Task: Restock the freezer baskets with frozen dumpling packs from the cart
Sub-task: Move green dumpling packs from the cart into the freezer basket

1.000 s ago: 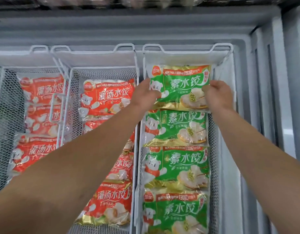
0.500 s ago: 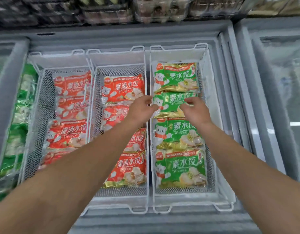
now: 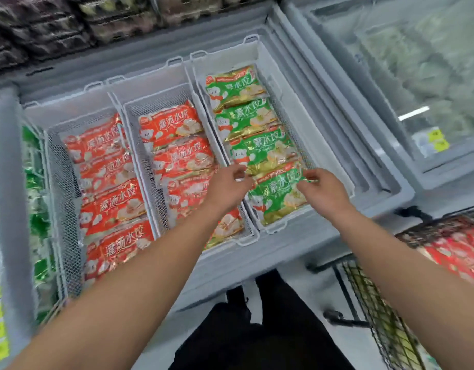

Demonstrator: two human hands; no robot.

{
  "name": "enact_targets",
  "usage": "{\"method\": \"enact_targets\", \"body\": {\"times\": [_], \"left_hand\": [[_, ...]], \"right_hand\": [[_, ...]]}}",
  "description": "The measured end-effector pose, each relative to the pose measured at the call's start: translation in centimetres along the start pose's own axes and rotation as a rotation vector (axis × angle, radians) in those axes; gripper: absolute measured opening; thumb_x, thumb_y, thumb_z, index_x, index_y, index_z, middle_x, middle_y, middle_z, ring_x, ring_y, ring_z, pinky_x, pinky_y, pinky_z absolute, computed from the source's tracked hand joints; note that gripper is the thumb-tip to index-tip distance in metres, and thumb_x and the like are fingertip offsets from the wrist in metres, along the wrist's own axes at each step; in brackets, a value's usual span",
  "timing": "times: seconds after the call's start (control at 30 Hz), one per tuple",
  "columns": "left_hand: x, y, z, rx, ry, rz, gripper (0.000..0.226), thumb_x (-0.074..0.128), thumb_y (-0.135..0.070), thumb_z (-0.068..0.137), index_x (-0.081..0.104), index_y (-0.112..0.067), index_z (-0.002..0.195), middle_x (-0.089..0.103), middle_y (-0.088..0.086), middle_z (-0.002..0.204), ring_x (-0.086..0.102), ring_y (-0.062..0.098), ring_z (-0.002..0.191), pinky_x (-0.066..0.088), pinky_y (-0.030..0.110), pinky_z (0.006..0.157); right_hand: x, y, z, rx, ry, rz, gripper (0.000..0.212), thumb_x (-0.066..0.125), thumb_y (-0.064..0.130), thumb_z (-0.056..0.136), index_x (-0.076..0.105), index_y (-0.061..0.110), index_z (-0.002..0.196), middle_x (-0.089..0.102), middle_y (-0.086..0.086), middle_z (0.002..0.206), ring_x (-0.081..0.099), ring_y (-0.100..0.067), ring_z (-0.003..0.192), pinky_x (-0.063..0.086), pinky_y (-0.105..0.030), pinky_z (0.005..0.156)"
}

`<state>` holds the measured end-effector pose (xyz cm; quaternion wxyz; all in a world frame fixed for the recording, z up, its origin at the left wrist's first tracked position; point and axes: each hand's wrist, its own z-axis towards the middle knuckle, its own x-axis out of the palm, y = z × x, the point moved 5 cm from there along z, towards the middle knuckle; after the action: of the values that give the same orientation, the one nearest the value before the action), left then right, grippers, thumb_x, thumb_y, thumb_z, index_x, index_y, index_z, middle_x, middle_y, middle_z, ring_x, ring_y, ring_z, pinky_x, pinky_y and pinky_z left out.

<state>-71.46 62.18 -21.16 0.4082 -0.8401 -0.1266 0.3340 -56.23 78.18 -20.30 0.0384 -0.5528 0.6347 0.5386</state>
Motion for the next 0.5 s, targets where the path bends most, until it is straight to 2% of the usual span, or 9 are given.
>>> {"method": "enact_targets", "body": {"times": [0.2, 0.33, 0.43, 0.5], "left_hand": [[6.8, -2.3, -3.5, 0.127, 0.165, 0.137, 0.048, 0.066, -0.025, 0.091, 0.059, -0.011, 0.136, 0.064, 0.005, 0.134, 0.06, 0.02, 0.123, 0.044, 0.028, 0.103], [12.6, -4.6, -6.2, 0.197, 0.276, 0.195, 0.043, 0.068, -0.019, 0.089, 0.063, -0.011, 0.131, 0.067, 0.003, 0.125, 0.062, 0.017, 0.117, 0.038, 0.016, 0.09], [17.5, -6.0, -8.3, 0.246, 0.343, 0.25, 0.038, 0.07, -0.02, 0.088, 0.066, -0.014, 0.126, 0.068, -0.002, 0.115, 0.063, 0.012, 0.108, 0.039, 0.015, 0.086], [21.2, -6.9, -10.1, 0.271, 0.39, 0.293, 0.036, 0.07, -0.021, 0.087, 0.067, -0.014, 0.123, 0.067, -0.006, 0.112, 0.063, 0.011, 0.102, 0.042, 0.017, 0.086]], "right_hand": [[-4.3, -8.2, -7.6, 0.183, -0.159, 0.069, 0.036, 0.064, 0.025, 0.089, 0.063, 0.017, 0.124, 0.063, -0.004, 0.125, 0.059, -0.023, 0.113, 0.043, -0.032, 0.097], [-7.4, -14.2, -12.7, 0.285, -0.269, 0.114, 0.034, 0.064, 0.025, 0.089, 0.064, 0.015, 0.121, 0.065, -0.004, 0.121, 0.06, -0.022, 0.109, 0.043, -0.029, 0.092], [-9.1, -19.4, -16.3, 0.393, -0.33, 0.192, 0.03, 0.063, 0.025, 0.091, 0.063, 0.015, 0.119, 0.062, -0.002, 0.116, 0.055, -0.018, 0.098, 0.036, -0.027, 0.082], [-10.3, -23.2, -19.2, 0.455, -0.369, 0.227, 0.033, 0.064, 0.026, 0.091, 0.062, 0.015, 0.122, 0.061, -0.001, 0.12, 0.057, -0.021, 0.103, 0.038, -0.027, 0.084]]}}
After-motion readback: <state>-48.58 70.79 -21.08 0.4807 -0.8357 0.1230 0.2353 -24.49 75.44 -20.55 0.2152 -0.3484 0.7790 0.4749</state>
